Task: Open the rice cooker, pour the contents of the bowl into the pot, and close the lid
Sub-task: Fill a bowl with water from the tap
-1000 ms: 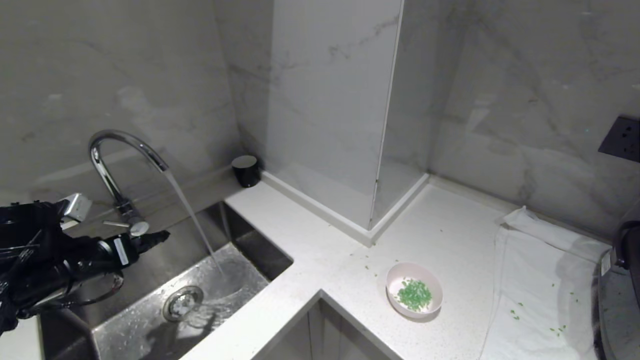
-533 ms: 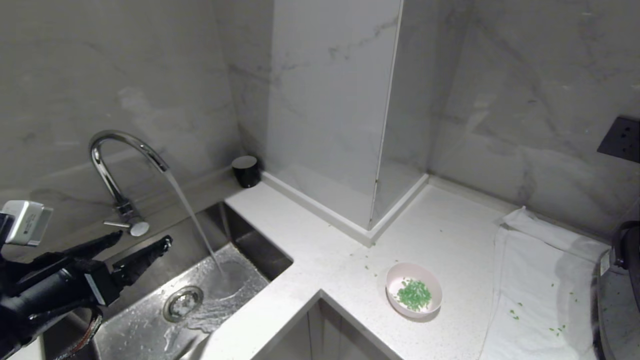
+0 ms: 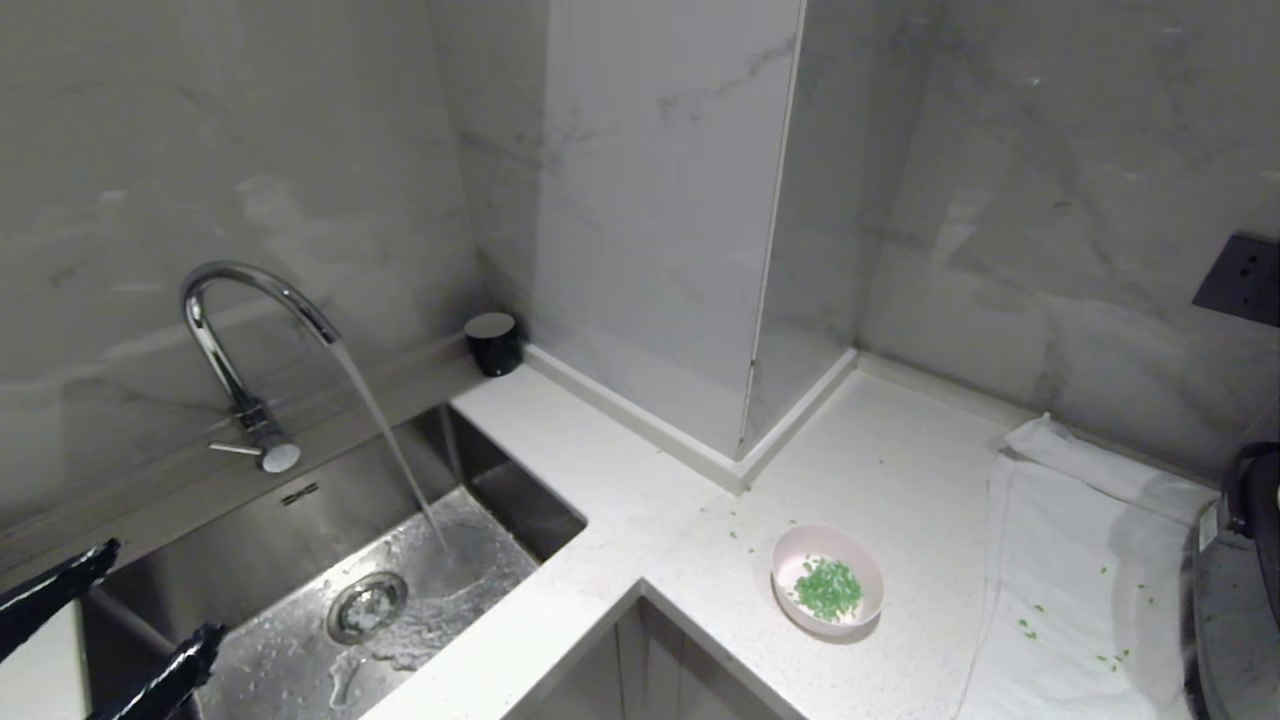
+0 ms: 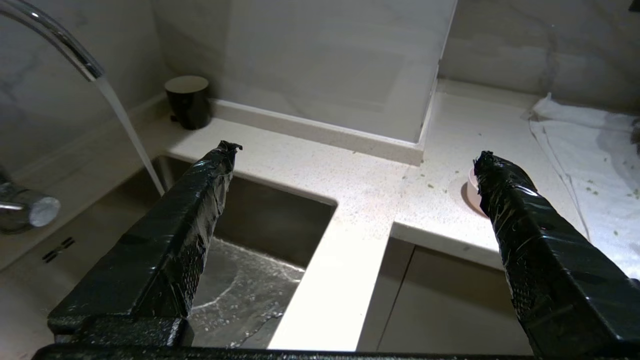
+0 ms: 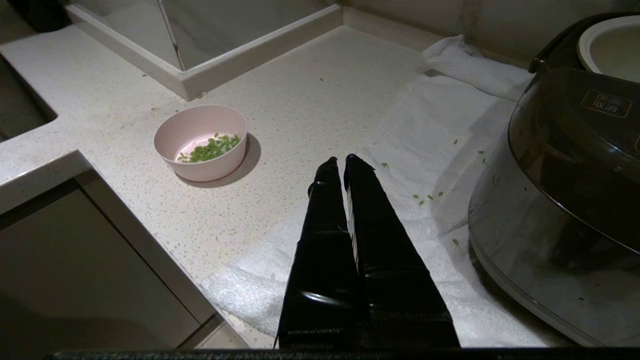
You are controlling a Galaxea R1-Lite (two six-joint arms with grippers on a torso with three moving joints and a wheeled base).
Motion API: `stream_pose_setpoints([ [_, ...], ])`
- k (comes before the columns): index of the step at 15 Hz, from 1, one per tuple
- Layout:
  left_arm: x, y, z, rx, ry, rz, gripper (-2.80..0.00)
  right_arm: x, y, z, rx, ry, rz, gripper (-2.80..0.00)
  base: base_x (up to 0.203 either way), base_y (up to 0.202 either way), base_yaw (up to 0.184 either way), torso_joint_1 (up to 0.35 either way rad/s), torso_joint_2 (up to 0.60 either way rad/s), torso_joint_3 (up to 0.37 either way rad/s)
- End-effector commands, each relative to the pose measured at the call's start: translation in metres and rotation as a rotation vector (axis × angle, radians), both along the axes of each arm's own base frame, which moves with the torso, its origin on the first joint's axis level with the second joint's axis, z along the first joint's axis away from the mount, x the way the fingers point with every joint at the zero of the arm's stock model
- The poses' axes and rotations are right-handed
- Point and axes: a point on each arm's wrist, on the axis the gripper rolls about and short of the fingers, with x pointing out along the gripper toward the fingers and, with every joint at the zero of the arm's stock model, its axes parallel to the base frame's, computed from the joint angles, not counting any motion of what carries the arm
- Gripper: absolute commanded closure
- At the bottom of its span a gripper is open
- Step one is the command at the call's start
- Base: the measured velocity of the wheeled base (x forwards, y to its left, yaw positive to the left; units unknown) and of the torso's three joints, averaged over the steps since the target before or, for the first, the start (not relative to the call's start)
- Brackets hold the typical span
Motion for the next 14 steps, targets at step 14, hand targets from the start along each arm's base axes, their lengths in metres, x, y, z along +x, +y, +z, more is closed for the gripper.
stream_pose_setpoints([
  [14, -0.056, 0.008, -0.084, 0.139, 0.038, 0.402, -2.80, 0.000, 0.000, 0.000, -0.004, 0.011, -0.002, 0.00, 0.000, 0.000, 0.000, 0.000, 0.00, 0.000],
])
